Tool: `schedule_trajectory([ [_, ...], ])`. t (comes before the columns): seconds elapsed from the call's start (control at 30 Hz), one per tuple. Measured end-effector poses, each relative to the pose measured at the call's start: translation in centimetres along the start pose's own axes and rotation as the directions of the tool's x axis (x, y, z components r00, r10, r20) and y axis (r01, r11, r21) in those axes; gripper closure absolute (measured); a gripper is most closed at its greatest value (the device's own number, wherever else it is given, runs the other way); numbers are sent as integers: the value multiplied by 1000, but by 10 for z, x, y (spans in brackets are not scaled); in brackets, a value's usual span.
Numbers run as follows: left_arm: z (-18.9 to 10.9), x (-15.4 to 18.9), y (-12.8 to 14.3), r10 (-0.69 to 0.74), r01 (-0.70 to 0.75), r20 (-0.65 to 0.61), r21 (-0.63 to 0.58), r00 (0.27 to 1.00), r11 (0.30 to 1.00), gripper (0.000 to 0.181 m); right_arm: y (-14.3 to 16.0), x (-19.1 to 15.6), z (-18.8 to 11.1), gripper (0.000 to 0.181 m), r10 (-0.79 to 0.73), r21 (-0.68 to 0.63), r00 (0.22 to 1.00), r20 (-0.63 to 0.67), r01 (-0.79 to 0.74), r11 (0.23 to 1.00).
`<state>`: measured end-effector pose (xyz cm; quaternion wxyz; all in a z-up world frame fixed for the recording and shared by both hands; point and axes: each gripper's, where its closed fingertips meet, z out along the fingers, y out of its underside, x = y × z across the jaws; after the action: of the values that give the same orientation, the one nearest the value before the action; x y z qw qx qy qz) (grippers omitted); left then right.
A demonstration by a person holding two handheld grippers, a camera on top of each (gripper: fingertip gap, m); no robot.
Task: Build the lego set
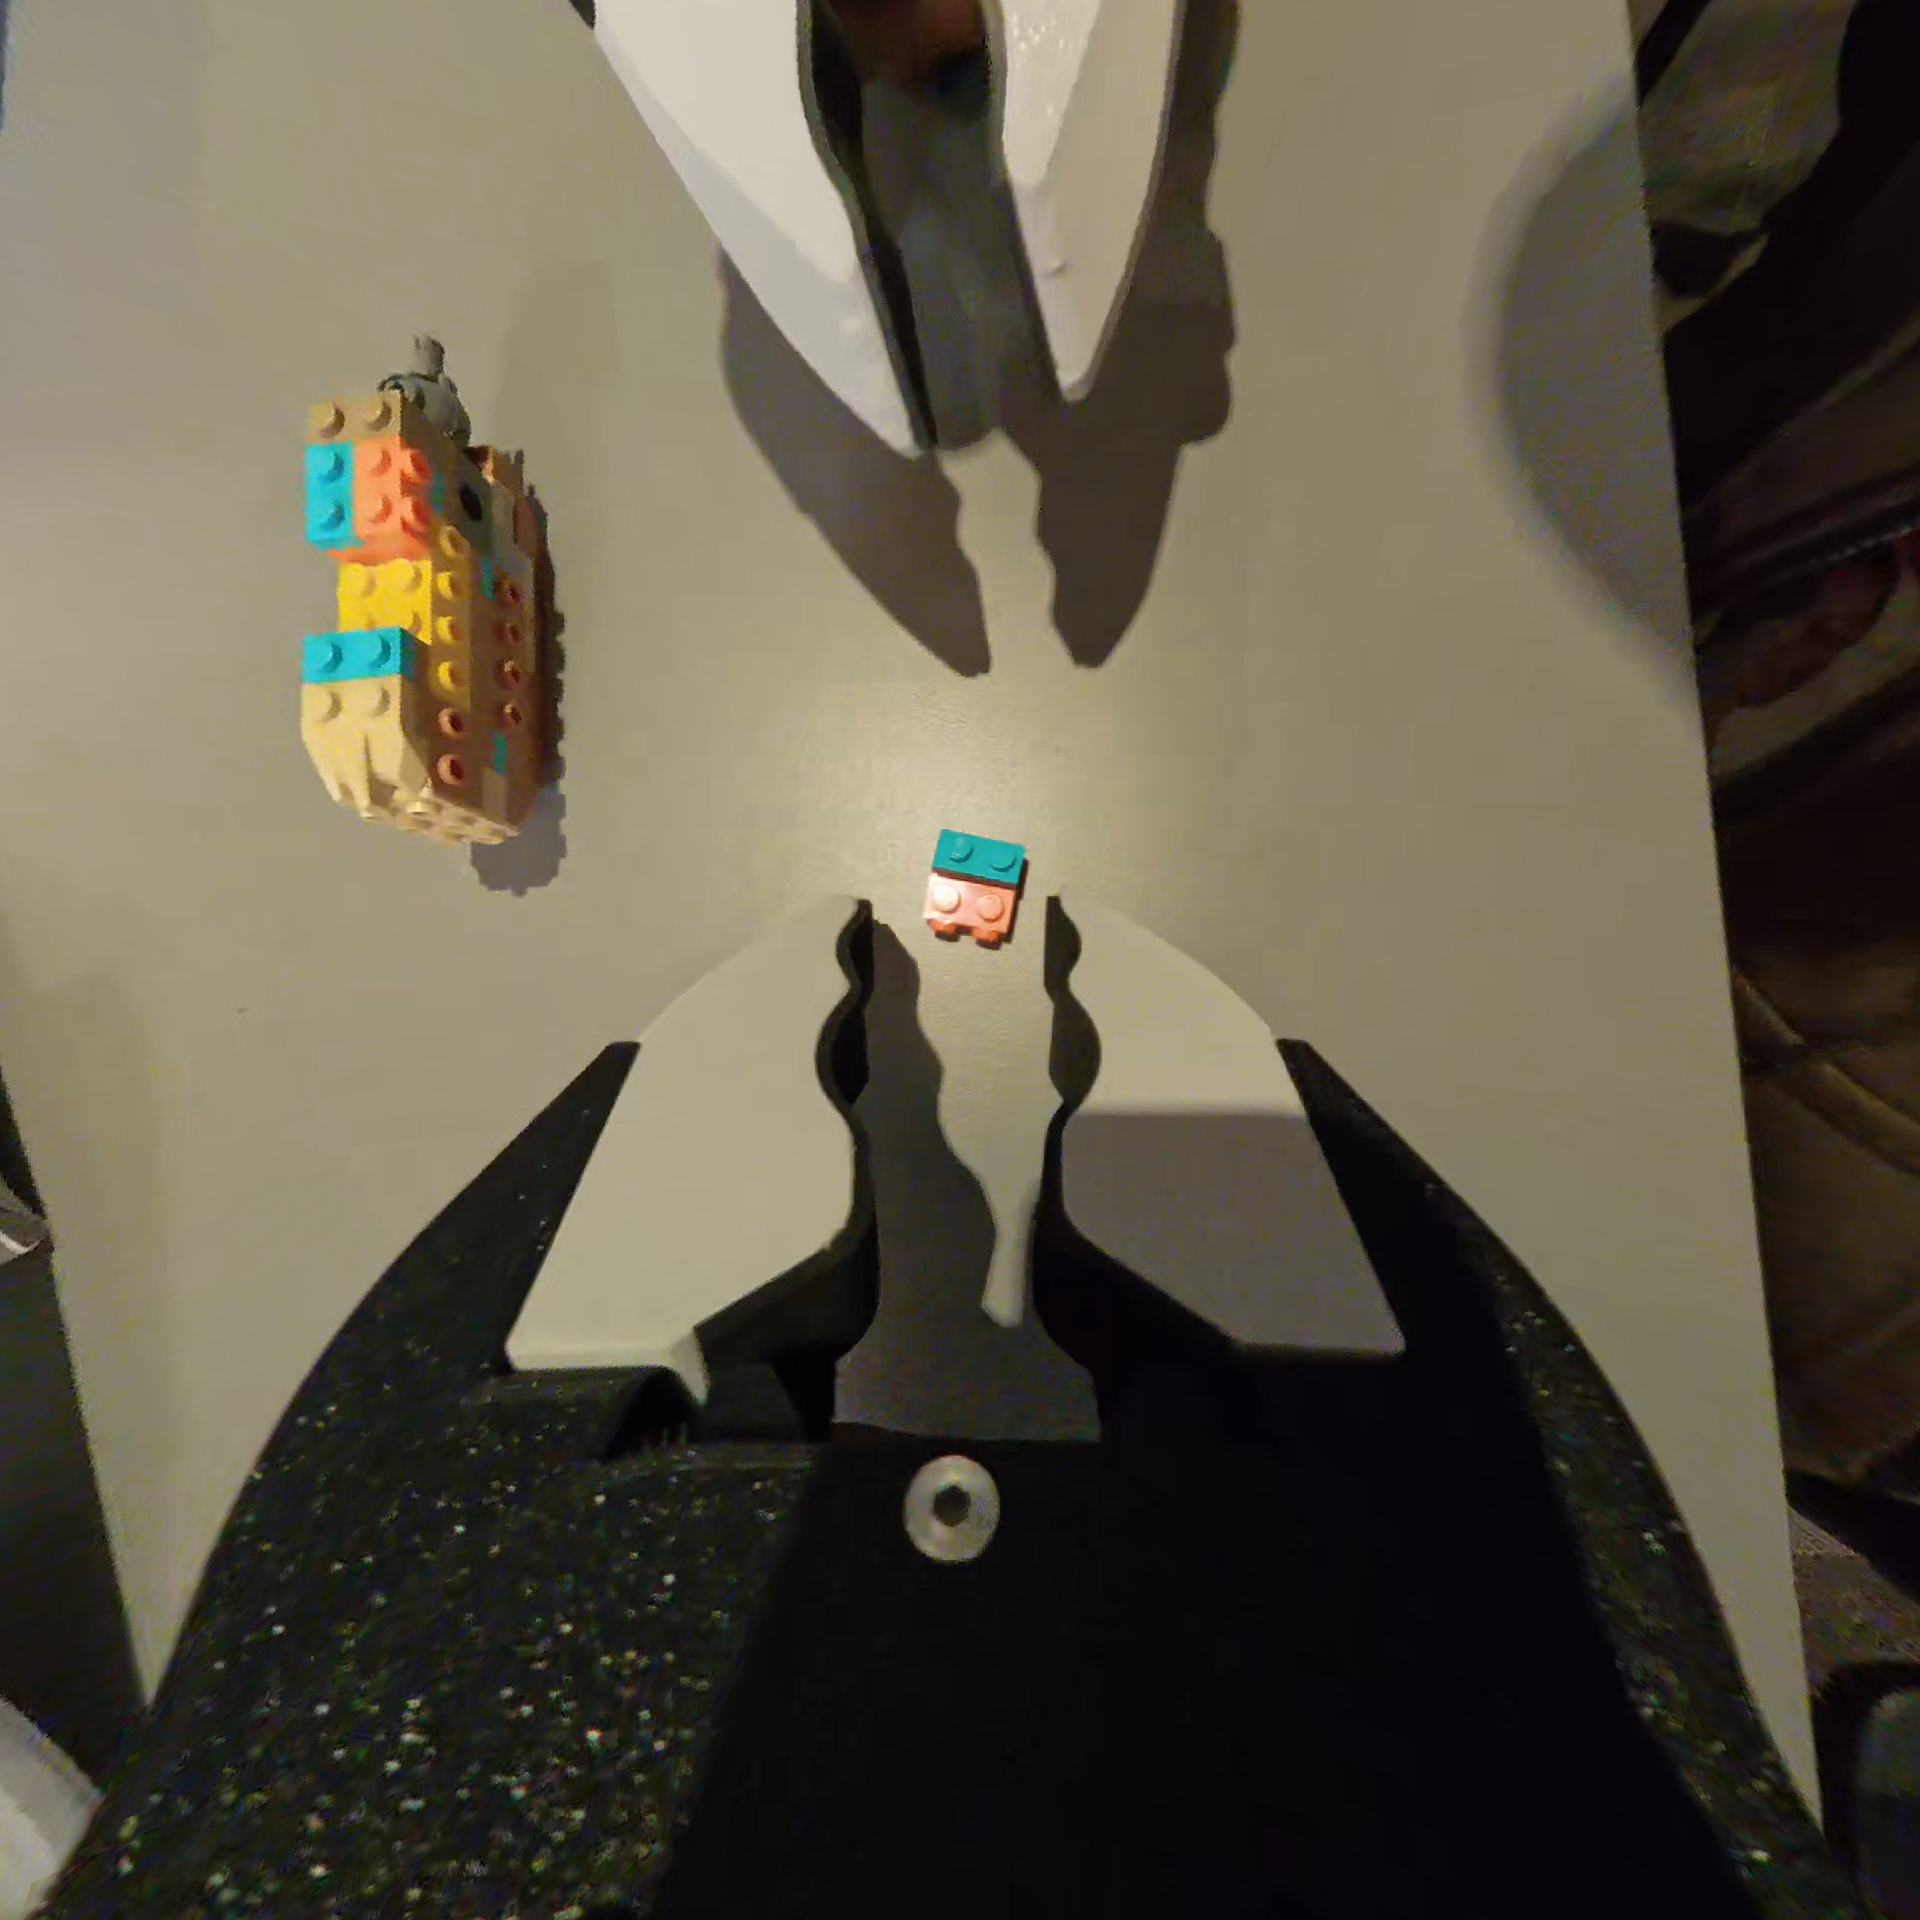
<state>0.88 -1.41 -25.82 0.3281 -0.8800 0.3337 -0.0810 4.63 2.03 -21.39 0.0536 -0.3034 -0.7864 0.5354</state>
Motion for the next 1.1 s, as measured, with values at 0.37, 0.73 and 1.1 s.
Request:
schedule_trajectory([
  [0.37,5,3,1,47,-43,-62,71,997,997,160,-3,0,-2,165,17,28,1000,22,-18,999],
  [0.73,6,2,1,40,-32,-90,94,995,995,165,-4,-1,-2,164,-19,30,1000,12,18,999],
  [1.1,-9,-12,-25,-13,32,-82,226,997,974,165,-24,13,-8,162,-387,93,878,-284,426,900],
])
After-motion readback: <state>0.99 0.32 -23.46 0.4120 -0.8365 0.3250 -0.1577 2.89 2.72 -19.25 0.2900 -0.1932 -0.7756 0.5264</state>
